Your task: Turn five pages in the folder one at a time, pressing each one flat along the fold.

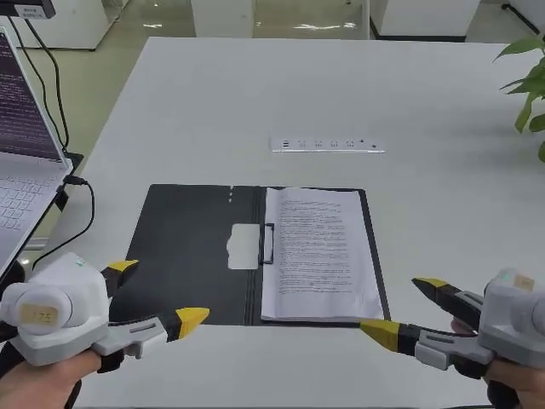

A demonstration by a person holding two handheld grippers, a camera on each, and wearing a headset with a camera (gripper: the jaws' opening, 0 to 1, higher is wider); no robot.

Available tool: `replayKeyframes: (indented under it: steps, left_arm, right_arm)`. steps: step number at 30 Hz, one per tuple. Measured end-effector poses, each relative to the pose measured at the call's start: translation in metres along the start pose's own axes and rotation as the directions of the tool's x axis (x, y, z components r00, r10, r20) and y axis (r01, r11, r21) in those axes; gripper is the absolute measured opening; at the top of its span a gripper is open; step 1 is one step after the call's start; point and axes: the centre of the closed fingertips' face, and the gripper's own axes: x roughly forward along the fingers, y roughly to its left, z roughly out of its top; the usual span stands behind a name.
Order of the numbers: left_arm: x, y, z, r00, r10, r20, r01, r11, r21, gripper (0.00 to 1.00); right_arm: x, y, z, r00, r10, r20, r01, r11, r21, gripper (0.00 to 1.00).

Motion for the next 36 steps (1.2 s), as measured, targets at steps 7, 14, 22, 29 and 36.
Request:
replayKeyframes:
  steps: [7, 14, 22, 29, 36]
  left_arm:
    - [-0.001, -0.003, 0.002, 1.0000, 0.000, 0.007, 0.000, 1.000, -0.003, 0.79]
    - [-0.001, -0.007, 0.000, 0.9999, -0.011, -0.002, 0.011, 1.000, -0.005, 0.79]
    - [0.005, -0.009, 0.005, 0.9997, -0.026, -0.005, 0.026, 1.000, 0.002, 0.79]
    - [0.020, -0.013, 0.007, 0.9988, -0.047, -0.015, 0.048, 0.999, 0.003, 0.78]
    - [0.037, -0.021, 0.013, 0.9963, -0.083, -0.023, 0.084, 0.996, 0.025, 0.77]
  right_arm:
    - [0.000, 0.001, 0.003, 1.0000, -0.001, 0.003, 0.001, 1.000, -0.007, 0.82]
    - [-0.002, 0.001, 0.000, 1.0000, -0.006, 0.001, 0.006, 1.000, -0.003, 0.82]
    - [-0.004, 0.000, -0.001, 0.9999, -0.014, 0.005, 0.014, 1.000, 0.010, 0.81]
    - [-0.005, -0.004, 0.002, 0.9997, -0.017, 0.017, 0.017, 1.000, 0.021, 0.81]
    - [-0.009, -0.007, -0.005, 0.9998, -0.018, 0.004, 0.017, 0.999, 0.030, 0.81]
